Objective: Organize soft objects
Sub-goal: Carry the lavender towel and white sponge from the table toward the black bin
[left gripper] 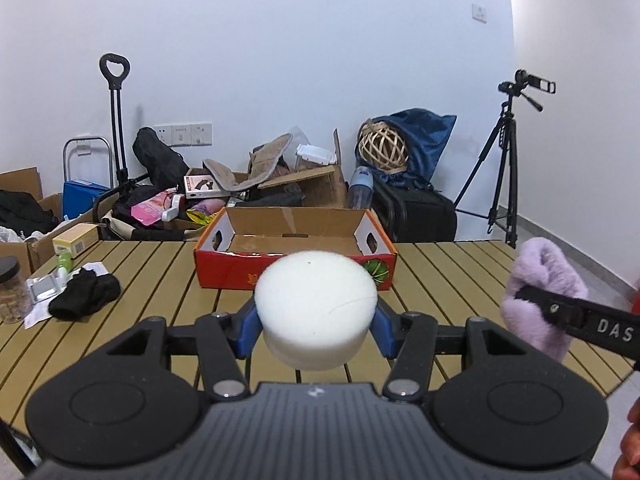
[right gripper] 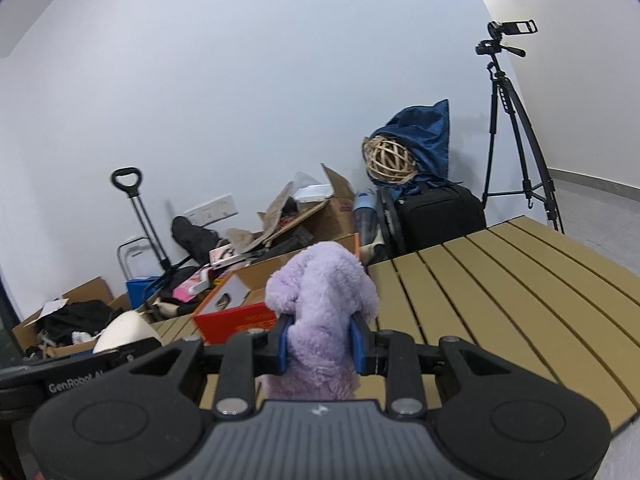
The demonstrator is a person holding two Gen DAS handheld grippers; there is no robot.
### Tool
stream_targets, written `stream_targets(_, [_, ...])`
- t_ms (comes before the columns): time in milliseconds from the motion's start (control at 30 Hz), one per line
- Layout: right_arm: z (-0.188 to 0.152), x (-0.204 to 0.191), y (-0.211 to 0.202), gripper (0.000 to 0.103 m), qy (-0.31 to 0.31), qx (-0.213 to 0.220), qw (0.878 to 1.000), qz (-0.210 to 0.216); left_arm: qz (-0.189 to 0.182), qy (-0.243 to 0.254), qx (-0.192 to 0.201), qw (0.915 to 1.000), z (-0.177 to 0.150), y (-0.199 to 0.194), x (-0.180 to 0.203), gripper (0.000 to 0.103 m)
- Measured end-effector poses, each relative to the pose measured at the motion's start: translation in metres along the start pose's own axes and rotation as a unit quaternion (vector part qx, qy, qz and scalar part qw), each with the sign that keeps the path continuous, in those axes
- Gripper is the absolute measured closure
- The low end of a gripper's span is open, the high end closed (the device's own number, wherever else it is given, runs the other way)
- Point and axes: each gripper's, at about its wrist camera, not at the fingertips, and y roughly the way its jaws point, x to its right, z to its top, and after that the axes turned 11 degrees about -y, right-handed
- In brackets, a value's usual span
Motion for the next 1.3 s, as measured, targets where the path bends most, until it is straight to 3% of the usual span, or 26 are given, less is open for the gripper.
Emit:
stream_targets(600, [-0.049,-0.078,-0.109,0.074,-0.066,-0.003,0.996,0.055,-0.02,-0.013,0.024,0.9994,-0.055,-0.14,-0.044,0.047])
stream_targets(1033, [-0.095,-0.113,-0.155,0.074,-0.125,-0.027,0.989,0.073,-0.016,-0.03,0.037,0.9987,-0.111,-0.2,-0.077,0.047])
stream_targets(1300, [-0.123,-0.127,-0.165,0.074,-0.149,-0.052,0.984,0.086,-0.003,-0.034,0.028,0.999,-0.144,-0.213,-0.091,0.047])
